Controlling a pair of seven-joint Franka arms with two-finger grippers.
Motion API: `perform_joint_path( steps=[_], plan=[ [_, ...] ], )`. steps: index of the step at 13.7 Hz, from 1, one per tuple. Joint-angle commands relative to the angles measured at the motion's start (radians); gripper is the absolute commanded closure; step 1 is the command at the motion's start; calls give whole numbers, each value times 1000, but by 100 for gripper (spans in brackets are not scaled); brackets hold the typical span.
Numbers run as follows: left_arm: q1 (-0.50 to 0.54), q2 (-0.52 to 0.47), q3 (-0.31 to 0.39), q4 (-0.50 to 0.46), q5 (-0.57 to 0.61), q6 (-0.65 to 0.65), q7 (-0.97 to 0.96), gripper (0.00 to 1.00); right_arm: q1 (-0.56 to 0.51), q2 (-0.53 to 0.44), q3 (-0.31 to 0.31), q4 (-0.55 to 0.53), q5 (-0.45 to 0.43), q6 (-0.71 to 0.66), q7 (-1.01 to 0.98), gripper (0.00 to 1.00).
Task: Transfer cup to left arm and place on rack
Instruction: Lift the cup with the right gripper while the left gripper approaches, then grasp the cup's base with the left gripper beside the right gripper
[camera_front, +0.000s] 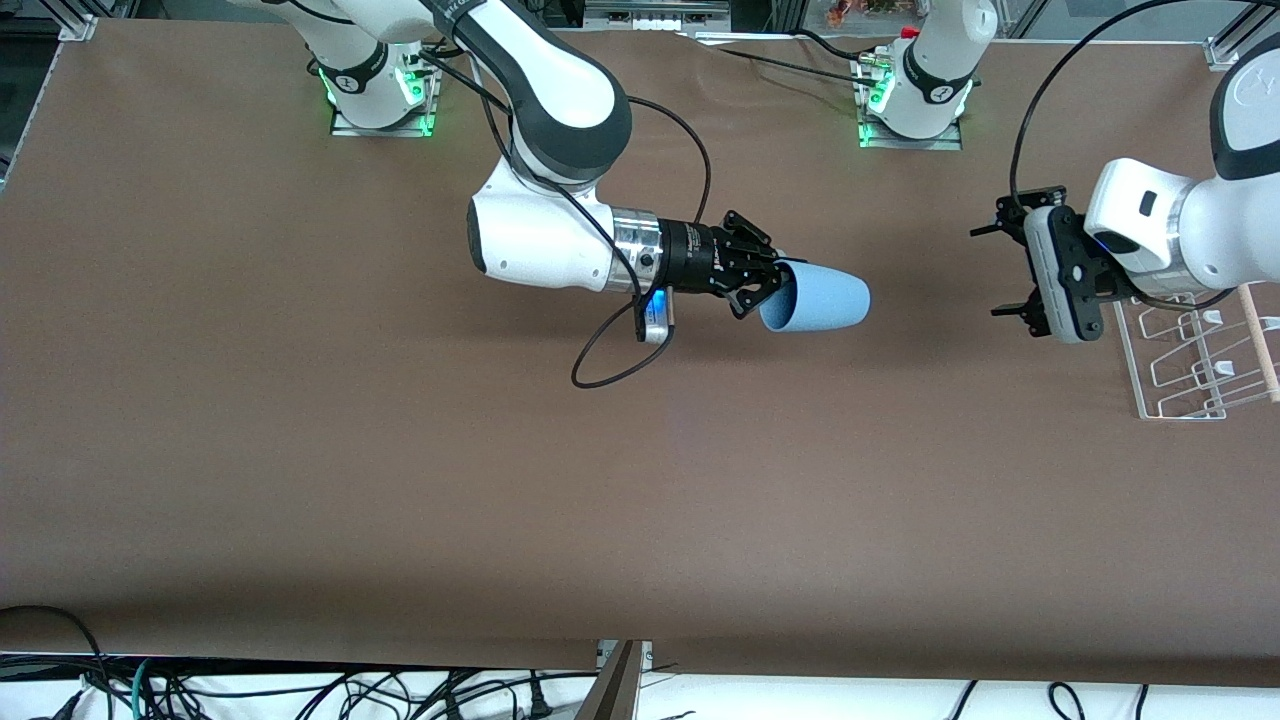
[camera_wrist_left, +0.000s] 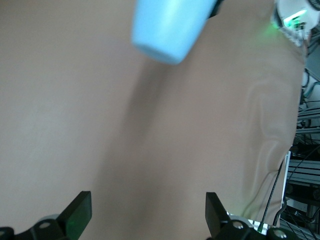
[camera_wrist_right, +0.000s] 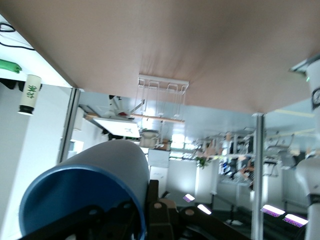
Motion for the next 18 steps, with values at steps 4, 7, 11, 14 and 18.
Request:
perform_joint_path(
  steps=[4,7,11,14,18],
  plan=[
    [-23,-9,-100,-8,7,134,72,0,-4,24,9,47,27,19,33,100],
    [-40,29,-155,-8,42,276,70,0,-4,24,8,47,27,22,33,100],
    [-57,51,-187,-8,47,350,61,0,-4,24,8,47,25,22,31,100],
    [-77,56,-189,-8,62,360,55,0,-4,24,8,47,22,22,28,100],
    [-90,82,-190,-8,64,369,6,0,-4,26,8,47,21,22,26,100]
  ],
)
